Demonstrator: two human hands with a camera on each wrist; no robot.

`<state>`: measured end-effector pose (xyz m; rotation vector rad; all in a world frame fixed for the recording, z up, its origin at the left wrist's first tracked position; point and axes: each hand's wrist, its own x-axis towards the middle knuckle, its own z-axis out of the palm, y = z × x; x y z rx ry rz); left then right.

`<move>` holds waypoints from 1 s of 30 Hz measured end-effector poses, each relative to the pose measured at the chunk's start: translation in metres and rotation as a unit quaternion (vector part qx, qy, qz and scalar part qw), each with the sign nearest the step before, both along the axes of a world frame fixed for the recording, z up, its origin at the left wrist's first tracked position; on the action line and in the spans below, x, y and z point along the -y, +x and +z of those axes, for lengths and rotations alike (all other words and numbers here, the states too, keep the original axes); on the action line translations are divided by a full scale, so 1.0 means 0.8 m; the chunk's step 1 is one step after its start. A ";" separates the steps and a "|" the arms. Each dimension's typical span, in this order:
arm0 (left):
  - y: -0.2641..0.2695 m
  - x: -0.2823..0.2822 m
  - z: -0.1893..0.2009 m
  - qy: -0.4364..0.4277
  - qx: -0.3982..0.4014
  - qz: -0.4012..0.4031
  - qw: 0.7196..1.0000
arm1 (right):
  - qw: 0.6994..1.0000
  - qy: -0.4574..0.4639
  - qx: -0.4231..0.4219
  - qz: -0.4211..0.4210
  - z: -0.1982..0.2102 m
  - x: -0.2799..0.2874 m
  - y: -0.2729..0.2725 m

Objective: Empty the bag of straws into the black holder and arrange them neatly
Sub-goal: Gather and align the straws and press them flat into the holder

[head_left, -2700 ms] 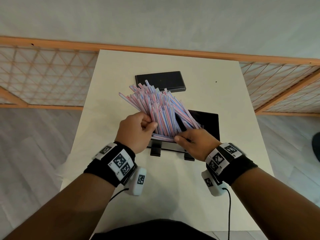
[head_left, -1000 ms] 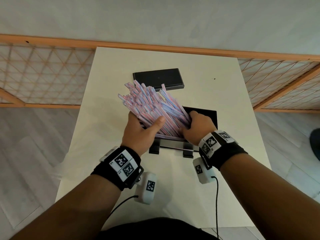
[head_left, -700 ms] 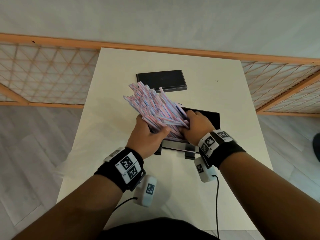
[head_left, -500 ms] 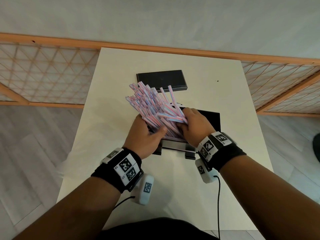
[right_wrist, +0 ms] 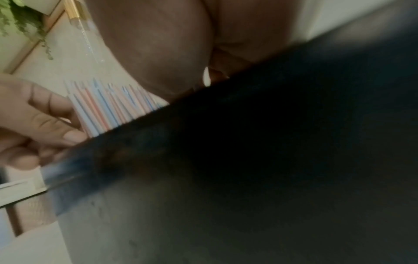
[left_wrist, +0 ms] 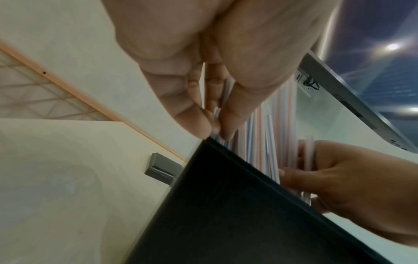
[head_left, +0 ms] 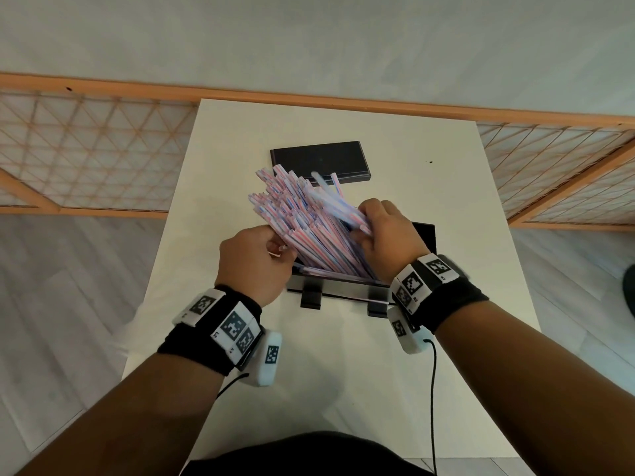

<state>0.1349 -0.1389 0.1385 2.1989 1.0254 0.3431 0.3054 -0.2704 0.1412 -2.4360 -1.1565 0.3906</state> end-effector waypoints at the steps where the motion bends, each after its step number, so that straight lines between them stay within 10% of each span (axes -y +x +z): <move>1: 0.000 0.000 0.001 0.011 0.001 -0.007 1.000 | 1.000 -0.008 0.016 -0.013 0.000 0.002 -0.002; 4: -0.002 0.000 0.014 0.045 0.017 -0.006 0.999 | 0.994 -0.032 0.087 -0.066 0.004 0.012 -0.003; 13: -0.020 -0.007 0.102 0.123 0.083 -0.020 0.989 | 0.990 -0.010 -0.064 -0.127 -0.023 0.038 0.013; 26: 0.007 0.015 0.195 0.053 0.223 -0.161 0.960 | 0.964 0.204 -0.173 0.000 0.052 0.047 -0.003; 30: 0.028 0.020 0.174 -0.006 0.238 -0.152 0.959 | 0.975 0.200 -0.080 0.058 0.070 0.041 -0.013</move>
